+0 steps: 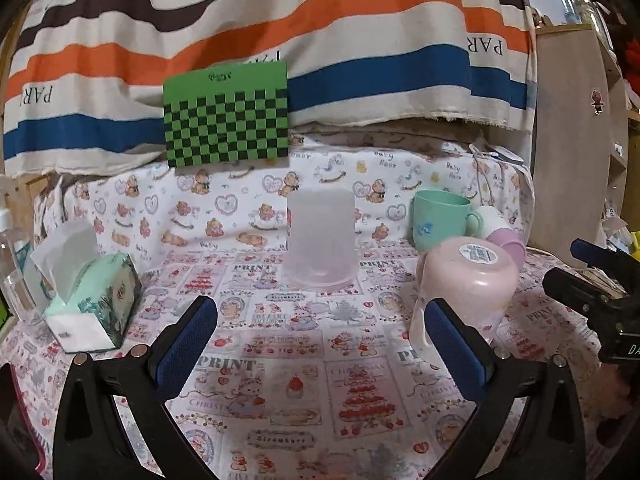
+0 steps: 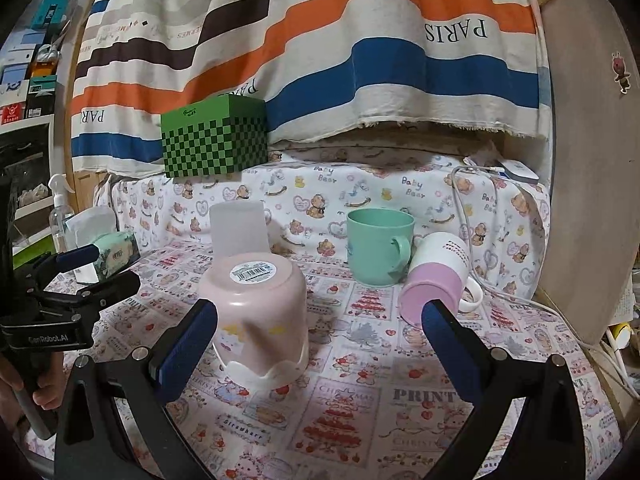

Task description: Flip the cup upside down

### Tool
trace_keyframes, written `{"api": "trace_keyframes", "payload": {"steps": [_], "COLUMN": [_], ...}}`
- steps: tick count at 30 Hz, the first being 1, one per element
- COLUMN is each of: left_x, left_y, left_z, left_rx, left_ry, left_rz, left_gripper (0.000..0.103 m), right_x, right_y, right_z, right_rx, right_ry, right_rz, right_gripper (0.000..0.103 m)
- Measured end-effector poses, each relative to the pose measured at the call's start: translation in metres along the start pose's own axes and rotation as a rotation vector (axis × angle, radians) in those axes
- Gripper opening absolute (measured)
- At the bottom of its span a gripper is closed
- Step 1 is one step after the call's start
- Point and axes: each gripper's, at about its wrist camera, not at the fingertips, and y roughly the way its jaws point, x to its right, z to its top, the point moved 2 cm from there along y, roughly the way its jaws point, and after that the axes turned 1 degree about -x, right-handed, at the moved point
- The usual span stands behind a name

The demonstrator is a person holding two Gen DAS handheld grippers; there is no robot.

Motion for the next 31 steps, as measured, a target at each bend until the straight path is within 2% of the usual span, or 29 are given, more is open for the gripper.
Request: {"api": "trace_keyframes", "payload": {"steps": [5, 20, 31], "left_x": [-0.0042, -0.0008, -0.0012], "left_y": [0.0024, 0.0021, 0.003], "left_z": [-0.0012, -0.0013, -0.0008], "left_rx": [-0.011, -0.008, -0.008], "left_ry": [-0.02, 0.0, 0.002], "left_rz": [0.024, 0.023, 0.023], "left_gripper": [0.103, 0.103, 0.103], "right_x": [0.0005, 0.0044, 0.0037], "right_y": [-0.0001, 0.0038, 0.0035], "right_z": [0.0002, 0.0009, 0.0007], "right_rx": [0.0, -0.016, -0.017], "right_ry": [0.0, 0.01, 0.008], "right_rz": [-0.001, -0.044, -0.044], "right_gripper": [0.103, 0.103, 0.103]}}
